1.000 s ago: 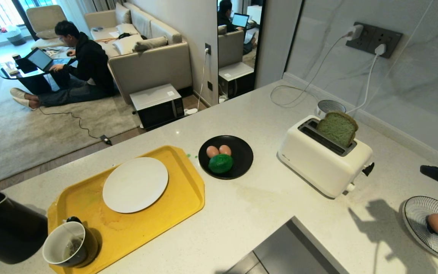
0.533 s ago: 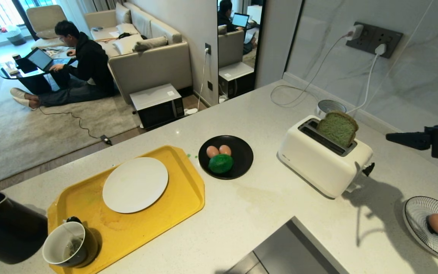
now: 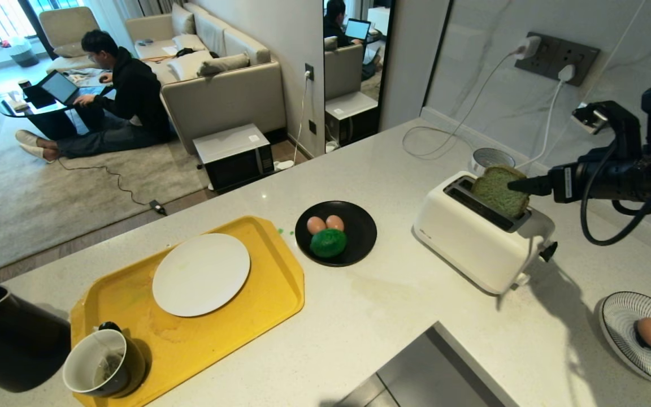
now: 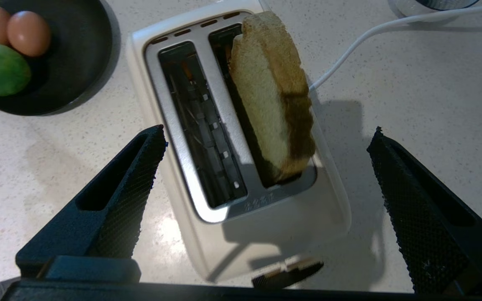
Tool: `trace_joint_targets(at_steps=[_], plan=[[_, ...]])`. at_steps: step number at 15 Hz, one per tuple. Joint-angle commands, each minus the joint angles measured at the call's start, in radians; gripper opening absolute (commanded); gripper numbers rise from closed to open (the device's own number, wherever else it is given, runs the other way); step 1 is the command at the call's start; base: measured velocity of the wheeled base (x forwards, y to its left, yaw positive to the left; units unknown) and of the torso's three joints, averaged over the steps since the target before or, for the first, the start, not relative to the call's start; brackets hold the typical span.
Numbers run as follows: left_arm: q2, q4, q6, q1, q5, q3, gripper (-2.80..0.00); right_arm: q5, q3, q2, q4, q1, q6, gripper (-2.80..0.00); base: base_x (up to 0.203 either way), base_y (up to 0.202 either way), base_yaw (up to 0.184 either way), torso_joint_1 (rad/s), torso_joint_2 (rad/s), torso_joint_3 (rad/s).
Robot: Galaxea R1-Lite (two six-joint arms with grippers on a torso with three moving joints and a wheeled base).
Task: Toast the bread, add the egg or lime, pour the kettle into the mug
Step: Put the baked bread on a plate
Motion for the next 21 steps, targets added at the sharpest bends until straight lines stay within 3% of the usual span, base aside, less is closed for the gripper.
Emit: trace_joint_targets(at_steps=[1, 6, 7, 8, 16, 21], plan=[[-0.001, 0.000, 0.000, 0.001, 0.000, 0.000, -2.80, 0.001, -0.066, 0.127, 0.001, 0.002, -0.002, 0.00, 0.000, 0.000, 0.000, 0.000, 0.00, 0.000], [-0.001, 0.000, 0.000, 0.000, 0.000, 0.000, -2.80, 0.001, -0.138, 0.177, 0.003, -0.002, 0.000, 0.00, 0.000, 0.000, 0.000, 0.000, 0.00, 0.000], [-0.001, -0.001, 0.000, 0.000, 0.000, 0.000, -2.80, 0.001, -0.139, 0.177, 0.004, -0.002, -0.002, -1.52, 0.000, 0.000, 0.000, 0.000, 0.00, 0.000], [-0.001, 0.000, 0.000, 0.000, 0.000, 0.000, -2.80, 0.001, -0.139, 0.178, 0.006, 0.000, -0.003, -2.80, 0.000, 0.000, 0.000, 0.000, 0.00, 0.000], [-0.001, -0.001, 0.000, 0.001, 0.000, 0.000, -2.80, 0.001, -0.128, 0.154, 0.006, 0.000, -0.018, -2.80, 0.000, 0.000, 0.000, 0.000, 0.00, 0.000], [-0.001, -0.001, 0.000, 0.001, 0.000, 0.000, -2.80, 0.001, -0.075, 0.040, 0.006, 0.000, -0.016, -2.80, 0.000, 0.000, 0.000, 0.000, 0.00, 0.000]])
